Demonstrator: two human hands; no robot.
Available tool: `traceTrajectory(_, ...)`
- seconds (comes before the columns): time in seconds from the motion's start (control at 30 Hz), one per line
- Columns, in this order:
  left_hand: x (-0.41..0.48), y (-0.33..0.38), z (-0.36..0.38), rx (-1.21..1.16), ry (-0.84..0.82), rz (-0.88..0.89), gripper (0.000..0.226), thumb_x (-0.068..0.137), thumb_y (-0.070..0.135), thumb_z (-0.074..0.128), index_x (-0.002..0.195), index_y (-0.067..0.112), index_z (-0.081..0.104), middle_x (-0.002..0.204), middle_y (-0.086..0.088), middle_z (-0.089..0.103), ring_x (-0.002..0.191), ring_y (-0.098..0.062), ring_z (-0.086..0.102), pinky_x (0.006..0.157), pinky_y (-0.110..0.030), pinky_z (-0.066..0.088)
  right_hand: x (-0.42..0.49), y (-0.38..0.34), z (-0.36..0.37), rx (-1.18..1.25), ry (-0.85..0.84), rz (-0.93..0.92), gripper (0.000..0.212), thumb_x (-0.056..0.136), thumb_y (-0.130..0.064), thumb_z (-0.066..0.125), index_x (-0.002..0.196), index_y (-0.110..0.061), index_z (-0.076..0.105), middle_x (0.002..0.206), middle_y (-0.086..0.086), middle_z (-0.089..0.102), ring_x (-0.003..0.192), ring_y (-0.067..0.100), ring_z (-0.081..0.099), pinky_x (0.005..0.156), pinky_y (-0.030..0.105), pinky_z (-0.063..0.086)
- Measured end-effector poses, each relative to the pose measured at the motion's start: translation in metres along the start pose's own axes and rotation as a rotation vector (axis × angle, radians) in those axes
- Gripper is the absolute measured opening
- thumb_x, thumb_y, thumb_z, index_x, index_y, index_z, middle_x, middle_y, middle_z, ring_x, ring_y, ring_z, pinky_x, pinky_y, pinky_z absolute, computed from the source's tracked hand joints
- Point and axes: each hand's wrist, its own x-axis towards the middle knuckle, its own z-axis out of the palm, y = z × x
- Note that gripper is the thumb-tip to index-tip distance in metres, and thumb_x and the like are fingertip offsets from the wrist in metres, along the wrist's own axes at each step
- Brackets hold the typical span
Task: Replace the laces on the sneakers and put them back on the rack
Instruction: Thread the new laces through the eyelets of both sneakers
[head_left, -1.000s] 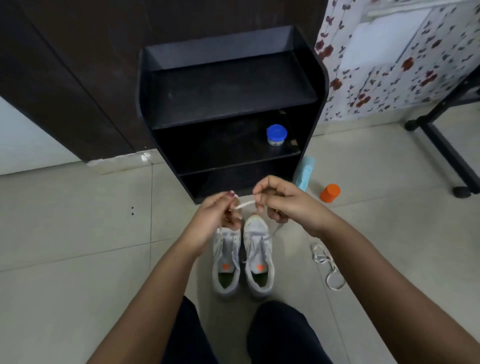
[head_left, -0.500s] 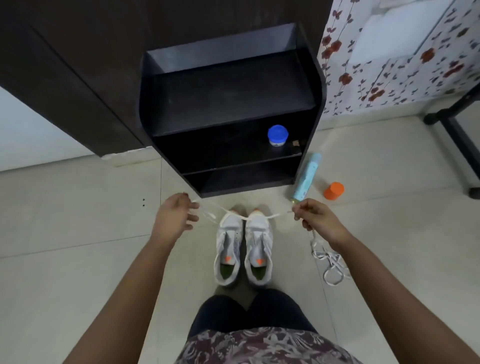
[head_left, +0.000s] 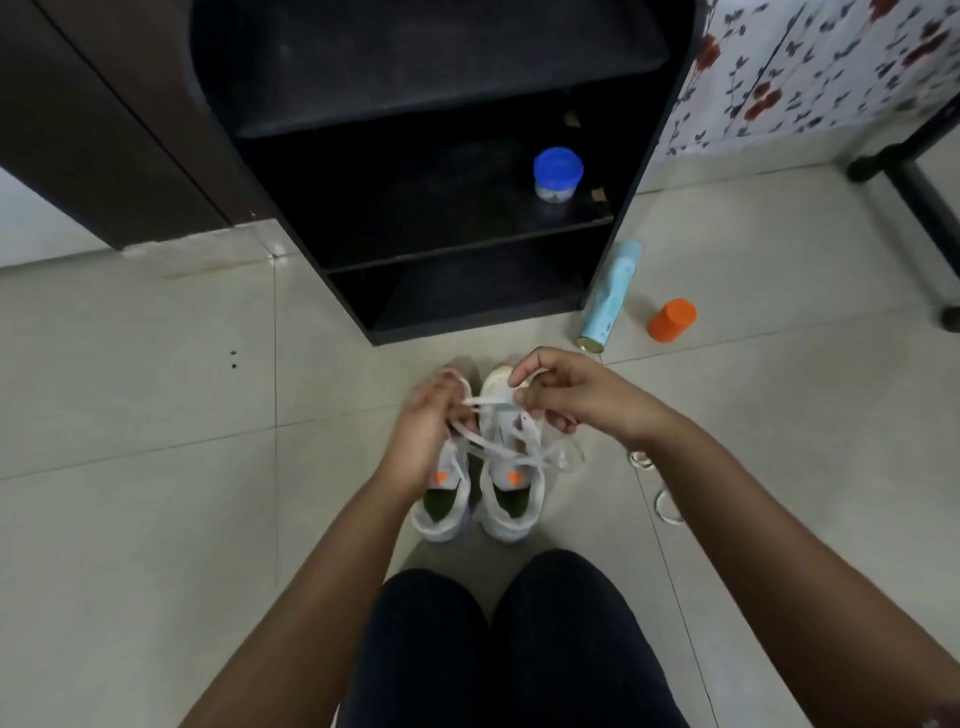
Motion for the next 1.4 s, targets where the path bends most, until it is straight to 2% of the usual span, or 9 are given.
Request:
traceTrajectory(0.3,-0.004,-0.065,-0.077,-0.077,0.408,0.068,0.034,0.096,0.008,0.031,0.064,0.018,0.036,0.044,0.009,0.035,0.043,-0.009,0.034,0.050,-0.022,0.039,-0.045,0.098,-0.006,0.033,0.162,0.024,0.010,0.095,-0.006,0.050,0.093,-0.010,0.058,0.069,0.001,0.053,0.046,0.010,0.037,0.044,0.019,0.029)
traceTrajectory(0.5,-0.063,-0.080,-0.090,1.032,0.240,0.090,0.034,0.100,0.028,0.036,0.085,0.010,0.060,0.119,-0.014,0.051,0.089,-0.031,0.058,0.079,-0.034,0.048,-0.089,0.091,0.059,-0.087,0.260,-0.153,0.003,0.095,-0.010,0.054,0.091,-0.010,0.055,0.063,0.003,0.063,0.047,0.016,0.044,0.044,0.021,0.035)
traceTrajectory(0.63,-0.119,-0.063,-0.062,1.160,0.286,0.271,0.031,0.100,0.024,0.037,0.111,0.017,0.065,0.103,-0.005,0.066,0.088,-0.027,0.061,0.077,-0.036,0.048,-0.115,0.072,0.095,-0.008,0.227,-0.275,0.001,0.090,-0.010,0.063,0.090,-0.009,0.063,0.075,0.004,0.072,0.056,0.014,0.060,0.053,0.018,0.045)
traceTrajectory(0.7,-0.150,-0.052,-0.051,0.976,0.302,0.396,0.031,0.100,0.020,0.041,0.126,0.024,0.058,0.089,0.000,0.066,0.082,-0.022,0.061,0.075,-0.034,0.049,-0.131,0.064,0.103,0.044,0.152,-0.288,0.009,0.093,-0.012,0.059,0.100,-0.011,0.065,0.091,0.001,0.075,0.073,0.016,0.068,0.064,0.021,0.049)
traceTrajectory(0.8,-0.187,-0.036,-0.033,0.189,0.067,0.374,0.023,0.098,0.009,0.045,0.102,0.018,0.066,0.066,0.003,0.056,0.064,-0.013,0.055,0.067,-0.027,0.049,-0.149,0.058,0.114,0.026,0.155,-0.364,0.013,0.093,-0.020,0.060,0.095,-0.012,0.070,0.089,0.007,0.074,0.079,0.018,0.068,0.074,0.032,0.047)
traceTrajectory(0.97,-0.216,-0.030,-0.025,-0.649,-0.460,0.074,0.047,0.084,0.002,0.034,0.127,0.000,0.054,0.124,-0.015,0.064,0.111,-0.025,0.064,0.096,-0.032,0.050,-0.177,0.055,0.126,0.181,0.264,-0.558,0.010,0.081,-0.007,0.068,0.090,-0.007,0.073,0.084,0.010,0.073,0.080,0.011,0.068,0.076,0.020,0.052)
traceTrajectory(1.07,-0.226,-0.038,-0.018,-0.495,-0.318,0.173,0.033,0.093,-0.002,0.040,0.120,0.002,0.060,0.116,-0.015,0.068,0.107,-0.022,0.067,0.087,-0.026,0.056,-0.186,0.054,0.133,0.249,0.350,-0.616,0.012,0.082,0.002,0.067,0.091,-0.004,0.071,0.077,-0.001,0.074,0.070,0.005,0.067,0.065,0.015,0.051)
traceTrajectory(1.23,-0.239,-0.052,-0.009,-0.023,-0.031,0.367,0.027,0.097,0.022,0.051,0.086,0.009,0.072,0.063,-0.005,0.059,0.052,-0.016,0.060,0.052,-0.022,0.050,-0.193,0.047,0.148,0.261,0.431,-0.628,0.012,0.080,-0.013,0.069,0.090,-0.011,0.075,0.088,0.000,0.076,0.085,0.011,0.070,0.076,0.021,0.054)
traceTrajectory(1.4,-0.247,-0.066,-0.010,0.534,0.067,0.700,0.026,0.098,0.028,0.049,0.084,0.023,0.070,0.072,0.011,0.051,0.065,-0.007,0.051,0.063,-0.025,0.042,-0.199,0.043,0.155,0.488,0.339,-0.498,0.015,0.072,-0.011,0.072,0.087,-0.009,0.075,0.091,0.002,0.075,0.085,0.010,0.069,0.080,0.023,0.055)
